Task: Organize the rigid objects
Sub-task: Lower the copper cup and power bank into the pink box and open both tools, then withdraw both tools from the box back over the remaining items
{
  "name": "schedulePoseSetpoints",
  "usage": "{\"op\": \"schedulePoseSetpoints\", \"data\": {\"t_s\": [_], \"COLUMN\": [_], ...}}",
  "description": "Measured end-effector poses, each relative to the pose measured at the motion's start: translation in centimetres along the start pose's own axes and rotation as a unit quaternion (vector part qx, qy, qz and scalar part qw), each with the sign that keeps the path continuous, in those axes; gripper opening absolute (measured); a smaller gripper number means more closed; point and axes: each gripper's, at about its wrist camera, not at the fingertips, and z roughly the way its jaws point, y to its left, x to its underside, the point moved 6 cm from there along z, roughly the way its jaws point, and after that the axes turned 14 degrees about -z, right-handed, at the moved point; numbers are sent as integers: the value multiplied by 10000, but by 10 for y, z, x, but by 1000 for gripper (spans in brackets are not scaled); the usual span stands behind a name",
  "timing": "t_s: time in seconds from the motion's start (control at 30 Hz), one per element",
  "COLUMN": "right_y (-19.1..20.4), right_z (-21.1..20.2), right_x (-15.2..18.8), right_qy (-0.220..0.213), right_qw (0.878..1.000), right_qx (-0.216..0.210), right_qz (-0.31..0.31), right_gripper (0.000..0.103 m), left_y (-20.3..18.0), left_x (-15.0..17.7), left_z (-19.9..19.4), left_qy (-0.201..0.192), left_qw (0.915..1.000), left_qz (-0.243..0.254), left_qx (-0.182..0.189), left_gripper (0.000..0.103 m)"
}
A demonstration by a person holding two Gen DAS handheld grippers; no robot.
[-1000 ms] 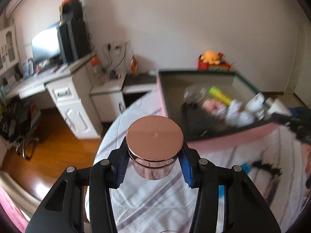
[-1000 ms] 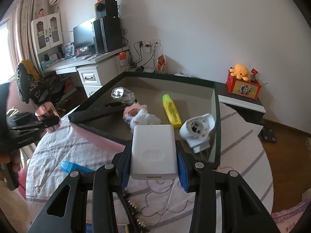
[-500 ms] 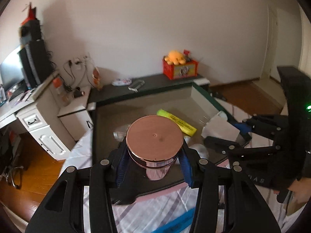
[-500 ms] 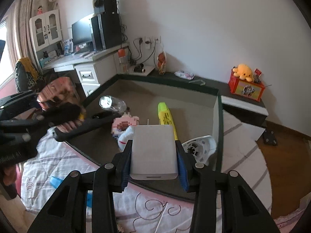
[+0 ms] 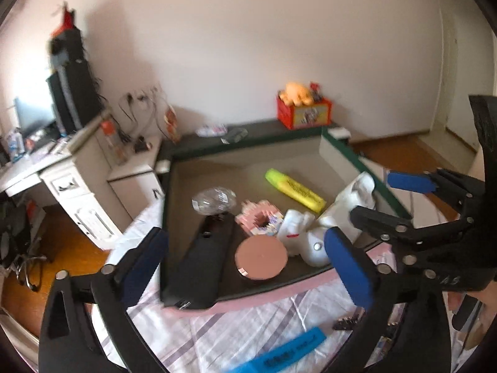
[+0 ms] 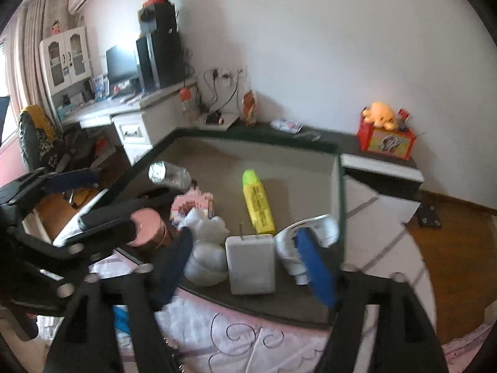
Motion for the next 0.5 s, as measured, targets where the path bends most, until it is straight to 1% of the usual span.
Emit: {"op": "schedulePoseSetpoints", "data": {"t_s": [0.1,0.2,0.27,0.37,0.43,0.5], "right_y": [3,10,16,26,32,40], "right_z": [-30,-64,-85,-121,-140,-159], "right_x": [-3,-5,-4,1,4,9], "right_qy": [-174,-411,-543,-791,-878,-938], "right_qw": [9997,9987,9976,9949,9934,9913], "right_qx": [139,304,430,624,739,920], "right_qz": [72,-8,-49,-22,-36,-68], "right_gripper": [83,85,88,88,88,88], "left_y": [13,22,28,37,40,40], "left_x": [-3,0,3,14,24,35], "left_z": [-36,-77,-103,-139,-160,-179], "left_qy": [-340,-692,-918,-1202,-1322,-1448], "left_qw": [9991,9965,9937,9889,9864,9845], "left_qz": [-215,-460,-592,-766,-784,-759], "left_qx": [-107,-131,-242,-427,-577,-638], "left_gripper": [103,103,103,103,103,103]}}
